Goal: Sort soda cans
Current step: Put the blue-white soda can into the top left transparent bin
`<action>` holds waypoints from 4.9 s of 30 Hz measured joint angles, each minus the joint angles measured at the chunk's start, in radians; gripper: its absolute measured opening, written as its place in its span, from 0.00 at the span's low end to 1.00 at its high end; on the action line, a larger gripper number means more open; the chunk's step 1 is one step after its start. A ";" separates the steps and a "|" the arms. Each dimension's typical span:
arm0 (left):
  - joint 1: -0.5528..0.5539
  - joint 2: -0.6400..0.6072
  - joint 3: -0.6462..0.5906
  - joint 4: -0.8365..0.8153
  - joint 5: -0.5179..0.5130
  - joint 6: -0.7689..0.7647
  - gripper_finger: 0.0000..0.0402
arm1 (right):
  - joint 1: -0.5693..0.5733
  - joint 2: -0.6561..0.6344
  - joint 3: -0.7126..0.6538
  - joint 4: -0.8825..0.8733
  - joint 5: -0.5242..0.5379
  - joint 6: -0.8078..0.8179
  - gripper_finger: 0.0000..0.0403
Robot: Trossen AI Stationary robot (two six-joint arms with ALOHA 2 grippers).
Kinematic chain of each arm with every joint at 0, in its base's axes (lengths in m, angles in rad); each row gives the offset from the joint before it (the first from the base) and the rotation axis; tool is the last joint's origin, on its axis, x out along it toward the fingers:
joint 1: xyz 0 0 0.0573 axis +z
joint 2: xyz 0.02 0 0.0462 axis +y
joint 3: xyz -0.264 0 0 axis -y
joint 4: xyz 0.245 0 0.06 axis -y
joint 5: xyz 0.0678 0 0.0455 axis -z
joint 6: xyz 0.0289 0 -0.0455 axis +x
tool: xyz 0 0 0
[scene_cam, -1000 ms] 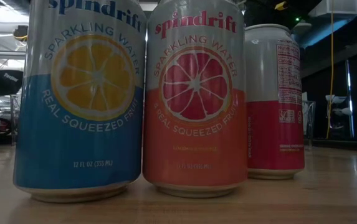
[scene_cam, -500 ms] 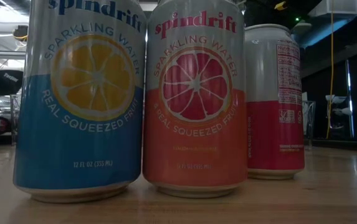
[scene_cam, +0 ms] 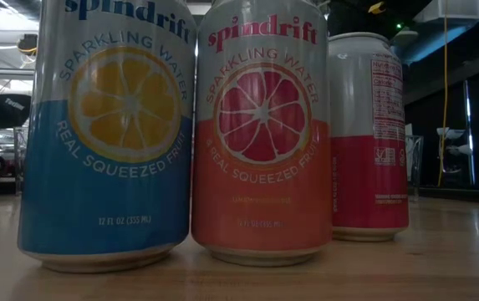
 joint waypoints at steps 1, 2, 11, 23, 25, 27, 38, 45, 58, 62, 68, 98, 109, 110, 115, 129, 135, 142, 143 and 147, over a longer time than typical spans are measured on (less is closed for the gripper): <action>0.023 0.000 -0.015 0.020 0.025 -0.003 0.70 | 0.000 0.000 0.000 0.000 0.000 0.000 0.94; 0.045 0.003 -0.027 0.035 0.055 -0.008 0.70 | 0.000 0.000 0.000 0.000 0.000 0.000 0.94; 0.196 0.072 -0.105 0.098 0.158 -0.078 0.70 | 0.000 0.000 0.000 0.000 0.000 0.000 0.94; 0.293 0.146 -0.201 0.279 0.294 -0.089 0.70 | 0.000 0.000 0.000 0.000 0.000 -0.010 0.94; 0.299 0.158 -0.214 0.289 0.293 -0.092 0.70 | 0.000 0.000 0.000 0.000 0.000 -0.010 0.94; 0.306 0.170 -0.223 0.300 0.295 -0.097 0.70 | 0.000 0.000 0.000 0.000 0.000 -0.010 0.94; 0.312 0.195 -0.245 0.349 0.292 -0.081 0.84 | 0.000 0.000 0.000 0.000 0.000 -0.019 0.94; 0.312 0.188 -0.243 0.346 0.292 -0.046 0.88 | 0.000 0.000 0.000 0.000 0.000 -0.022 0.94; 0.281 0.035 -0.066 0.171 0.304 0.005 0.88 | 0.000 0.000 0.000 0.001 0.000 -0.023 0.94; 0.188 -0.024 -0.056 0.209 0.513 0.077 0.88 | 0.000 0.000 0.000 0.001 0.000 -0.023 0.94; -0.052 -0.069 -0.061 0.241 0.801 0.081 0.88 | 0.000 0.000 0.000 0.000 0.000 -0.023 0.94; -0.925 0.257 -0.062 0.554 0.547 -0.158 0.88 | 0.000 0.000 0.000 0.018 0.001 -0.048 0.94; -0.981 0.395 -0.062 0.714 0.545 -0.267 0.88 | 0.000 0.000 0.000 0.014 -0.015 -0.027 0.94; -0.991 0.404 -0.062 0.734 0.545 -0.278 0.88 | 0.000 0.000 0.000 0.013 -0.026 -0.020 0.94; -1.055 0.441 -0.062 0.767 0.465 -0.324 0.88 | 0.000 0.000 0.000 0.011 -0.101 0.015 0.94; -1.121 0.554 -0.063 0.921 0.383 -0.294 0.88 | 0.000 0.001 -0.053 0.028 -0.133 0.065 0.94; -1.119 0.620 -0.063 0.946 0.383 -0.305 0.88 | 0.000 0.001 -0.053 0.039 -0.133 0.065 0.94; -1.118 0.672 -0.063 0.984 0.385 -0.306 0.88 | 0.000 0.001 -0.053 0.039 -0.136 0.065 0.94; -1.116 0.683 -0.063 0.996 0.385 -0.305 0.88 | 0.000 0.001 -0.053 0.040 -0.139 0.065 0.94; -1.107 0.712 -0.063 1.052 0.386 -0.272 0.88 | 0.000 0.001 -0.053 0.039 -0.140 0.065 0.94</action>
